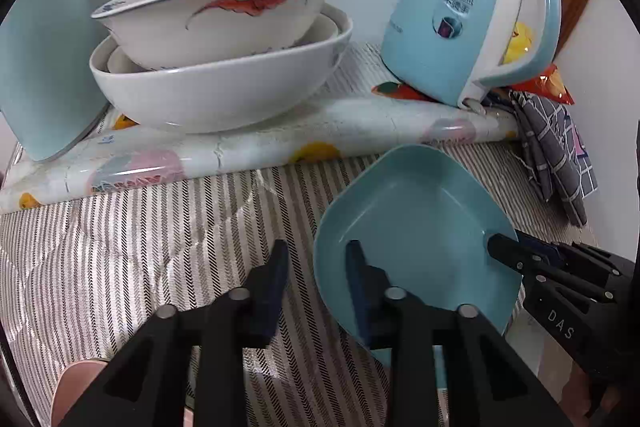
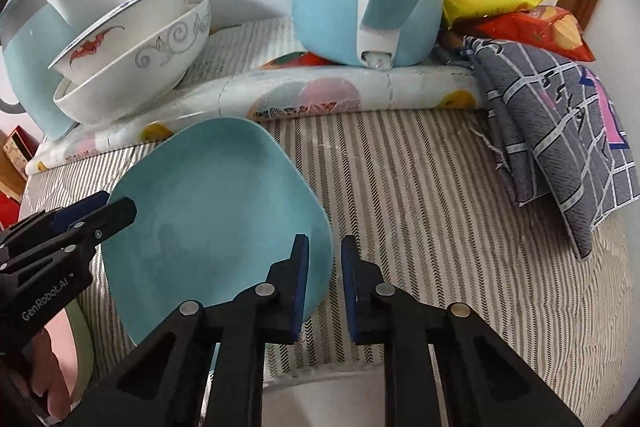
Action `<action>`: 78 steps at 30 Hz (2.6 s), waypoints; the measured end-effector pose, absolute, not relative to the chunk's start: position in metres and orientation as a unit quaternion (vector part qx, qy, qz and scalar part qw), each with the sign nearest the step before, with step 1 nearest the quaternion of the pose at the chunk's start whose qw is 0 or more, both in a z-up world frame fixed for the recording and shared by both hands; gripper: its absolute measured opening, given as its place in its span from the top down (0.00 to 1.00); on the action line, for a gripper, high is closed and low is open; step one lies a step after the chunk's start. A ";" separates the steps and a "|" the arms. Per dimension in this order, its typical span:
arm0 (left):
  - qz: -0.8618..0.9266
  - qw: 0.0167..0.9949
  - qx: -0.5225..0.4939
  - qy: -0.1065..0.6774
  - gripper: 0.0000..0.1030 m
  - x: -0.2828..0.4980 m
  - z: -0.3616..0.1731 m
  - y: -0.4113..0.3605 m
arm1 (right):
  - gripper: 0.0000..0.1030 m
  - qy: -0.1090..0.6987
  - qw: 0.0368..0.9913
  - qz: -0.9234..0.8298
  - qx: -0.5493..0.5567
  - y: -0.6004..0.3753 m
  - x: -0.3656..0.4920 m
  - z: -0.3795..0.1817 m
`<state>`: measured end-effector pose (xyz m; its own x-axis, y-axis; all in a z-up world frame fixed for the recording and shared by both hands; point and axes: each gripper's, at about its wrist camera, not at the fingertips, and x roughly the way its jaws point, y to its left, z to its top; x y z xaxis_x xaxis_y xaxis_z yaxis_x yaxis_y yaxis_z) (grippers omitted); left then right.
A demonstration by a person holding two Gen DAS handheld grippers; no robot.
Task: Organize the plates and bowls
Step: 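Close both grippers on the teal plate rim, then carry the teal plate with both grippers onto the pink plate, open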
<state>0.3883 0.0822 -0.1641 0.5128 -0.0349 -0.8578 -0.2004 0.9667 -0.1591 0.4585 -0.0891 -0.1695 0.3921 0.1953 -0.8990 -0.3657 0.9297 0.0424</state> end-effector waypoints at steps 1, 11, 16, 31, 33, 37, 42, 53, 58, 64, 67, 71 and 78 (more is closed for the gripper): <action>0.046 0.861 -0.119 0.492 0.77 0.388 -0.165 0.081 | 0.85 0.526 0.829 0.173 -0.083 -0.089 0.459 -0.170; 0.044 0.860 -0.116 0.494 0.90 0.394 -0.172 0.075 | 0.94 0.523 0.834 0.160 -0.078 -0.088 0.463 -0.173; 0.040 0.862 -0.127 0.489 0.91 0.393 -0.170 0.076 | 0.95 0.511 0.843 0.154 -0.073 -0.093 0.456 -0.167; 0.040 0.879 -0.131 0.458 0.92 0.370 -0.126 0.078 | 0.96 0.469 0.869 0.154 -0.043 -0.102 0.432 -0.115; 0.042 0.881 -0.131 0.453 0.92 0.365 -0.119 0.077 | 0.96 0.461 0.873 0.154 -0.047 -0.103 0.423 -0.107; 0.041 0.886 -0.131 0.444 0.92 0.347 -0.104 0.077 | 0.96 0.449 0.878 0.156 -0.049 -0.103 0.407 -0.093; 0.045 0.888 -0.131 0.438 0.92 0.317 -0.091 0.076 | 0.96 0.438 0.883 0.163 -0.045 -0.101 0.382 -0.078; 0.069 0.892 -0.133 0.427 0.91 0.243 -0.082 0.100 | 0.96 0.427 0.882 0.195 -0.045 -0.079 0.318 -0.067; 0.081 0.893 -0.140 0.421 0.91 0.214 -0.078 0.115 | 0.96 0.422 0.881 0.209 -0.046 -0.066 0.295 -0.064; 0.094 0.889 -0.147 0.422 0.92 0.194 -0.082 0.133 | 0.96 0.425 0.876 0.223 -0.046 -0.047 0.276 -0.067; 0.098 0.888 -0.150 0.422 0.92 0.188 -0.084 0.140 | 0.96 0.428 0.874 0.227 -0.050 -0.037 0.271 -0.070; 0.107 0.888 -0.153 0.420 0.92 0.184 -0.087 0.151 | 0.96 0.429 0.871 0.233 -0.054 -0.026 0.268 -0.073; 0.107 0.881 -0.164 0.430 0.92 0.185 -0.100 0.165 | 0.96 0.434 0.868 0.234 -0.061 -0.011 0.271 -0.081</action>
